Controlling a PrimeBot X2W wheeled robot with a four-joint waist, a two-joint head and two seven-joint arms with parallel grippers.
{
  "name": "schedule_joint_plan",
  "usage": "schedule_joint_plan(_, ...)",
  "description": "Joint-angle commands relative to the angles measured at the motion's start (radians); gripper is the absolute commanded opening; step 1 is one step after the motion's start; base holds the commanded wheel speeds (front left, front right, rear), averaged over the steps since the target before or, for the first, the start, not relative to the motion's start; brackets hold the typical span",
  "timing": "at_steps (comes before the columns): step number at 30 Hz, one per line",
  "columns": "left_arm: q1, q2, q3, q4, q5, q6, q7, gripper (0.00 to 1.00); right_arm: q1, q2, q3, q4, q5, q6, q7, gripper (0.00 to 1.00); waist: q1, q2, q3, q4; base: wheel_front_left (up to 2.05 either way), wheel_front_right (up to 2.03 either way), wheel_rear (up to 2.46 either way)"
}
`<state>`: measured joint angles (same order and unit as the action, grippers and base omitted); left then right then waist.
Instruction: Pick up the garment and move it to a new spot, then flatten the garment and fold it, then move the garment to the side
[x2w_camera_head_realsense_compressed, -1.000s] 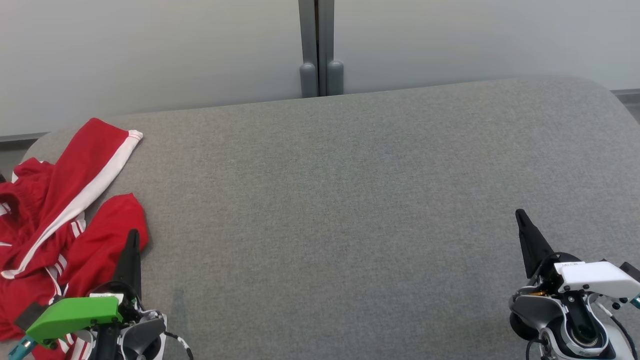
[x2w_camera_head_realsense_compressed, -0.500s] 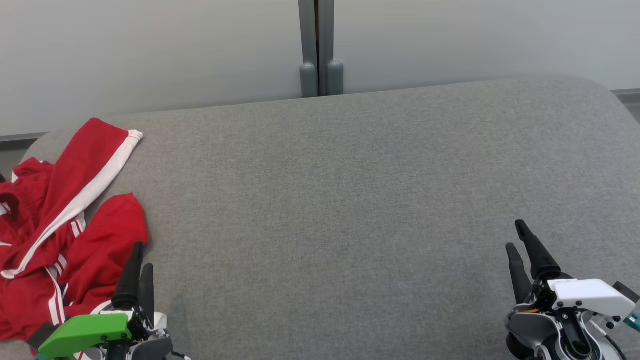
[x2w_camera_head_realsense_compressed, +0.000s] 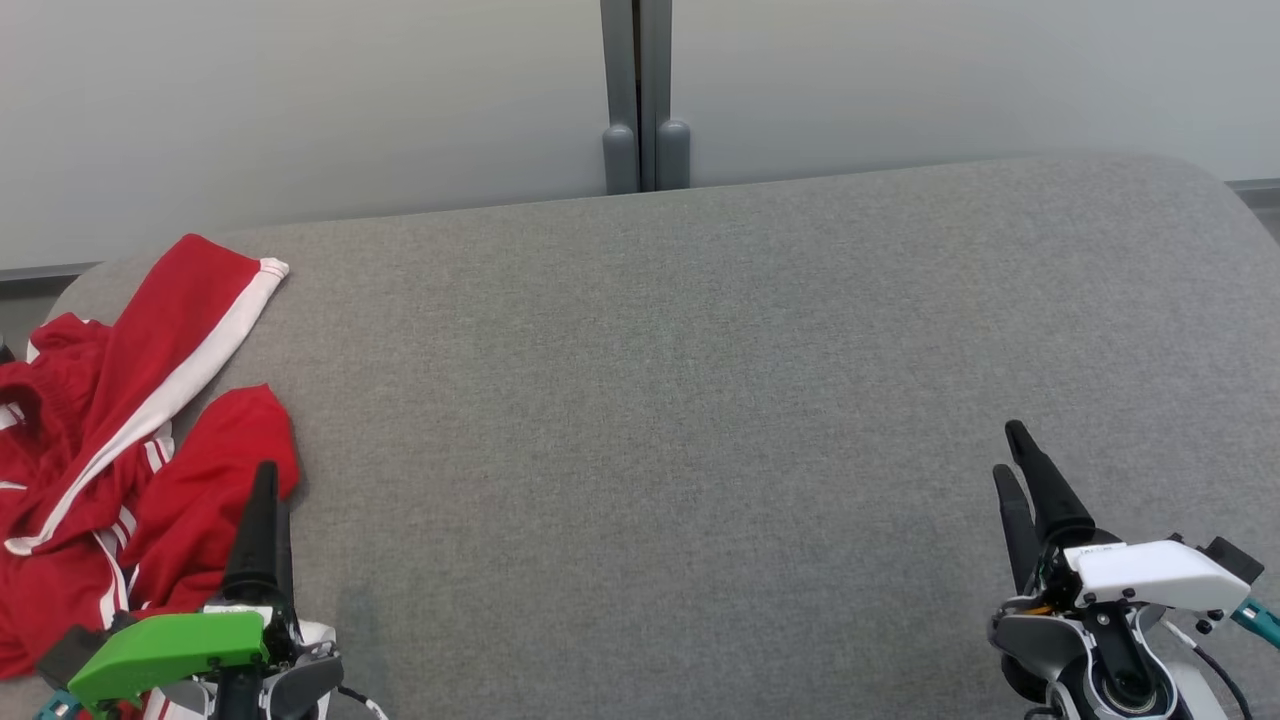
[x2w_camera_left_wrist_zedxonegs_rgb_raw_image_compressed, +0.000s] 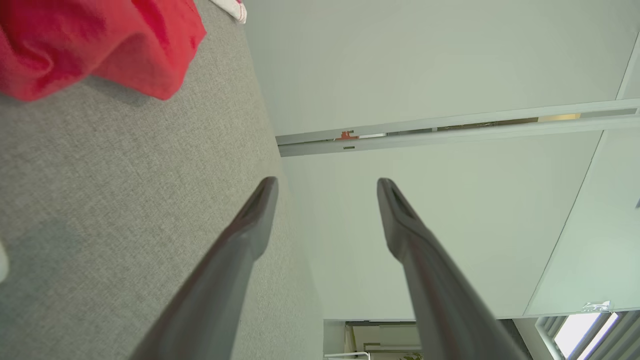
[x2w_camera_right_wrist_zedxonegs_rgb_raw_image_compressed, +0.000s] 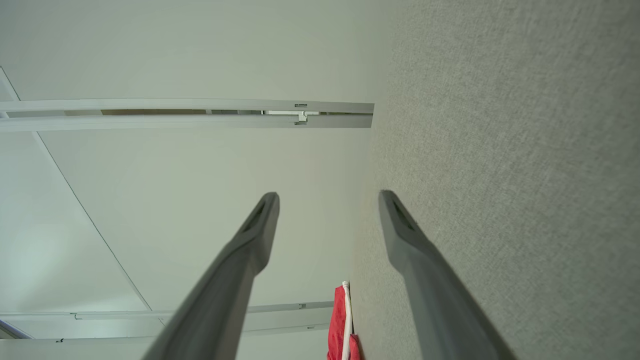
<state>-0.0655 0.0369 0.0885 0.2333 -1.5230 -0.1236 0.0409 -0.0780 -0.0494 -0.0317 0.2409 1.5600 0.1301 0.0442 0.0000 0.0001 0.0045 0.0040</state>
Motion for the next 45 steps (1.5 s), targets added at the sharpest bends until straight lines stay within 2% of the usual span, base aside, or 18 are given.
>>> schedule_joint_plan(1,-0.021,0.005,-0.003,-0.026,0.038,-0.004,-0.011,1.0,-0.033,-0.012,0.015,-0.029,-0.02,0.0,-0.013,1.0,0.0,-0.0001,0.0,0.0,0.0,0.0,0.0)
schedule_joint_plan(10,-0.024,0.006,-0.015,-0.05,0.207,-0.002,-0.049,1.0,-0.046,-0.022,0.06,-0.061,-0.124,0.0,-0.051,1.0,0.0,-0.0001,0.0,0.001,0.0,0.0,0.0)
schedule_joint_plan(18,-0.025,0.008,-0.042,-0.076,0.393,0.019,-0.079,1.0,-0.056,-0.031,0.104,-0.069,-0.256,0.0,-0.082,1.0,0.0,-0.0001,0.0,0.002,0.0,0.0,0.0)
schedule_joint_plan(32,-0.027,0.01,-0.081,-0.084,0.68,0.055,-0.127,1.0,-0.078,-0.049,0.161,-0.073,-0.54,0.001,-0.13,1.0,0.0,-0.0001,-0.002,0.005,0.0,0.0,0.0)
schedule_joint_plan(45,-0.019,0.012,-0.111,-0.087,0.912,0.066,-0.167,1.0,-0.086,-0.051,0.201,-0.058,-0.77,0.001,-0.17,1.0,0.0,-0.0001,-0.01,0.009,0.0,0.0,0.0)
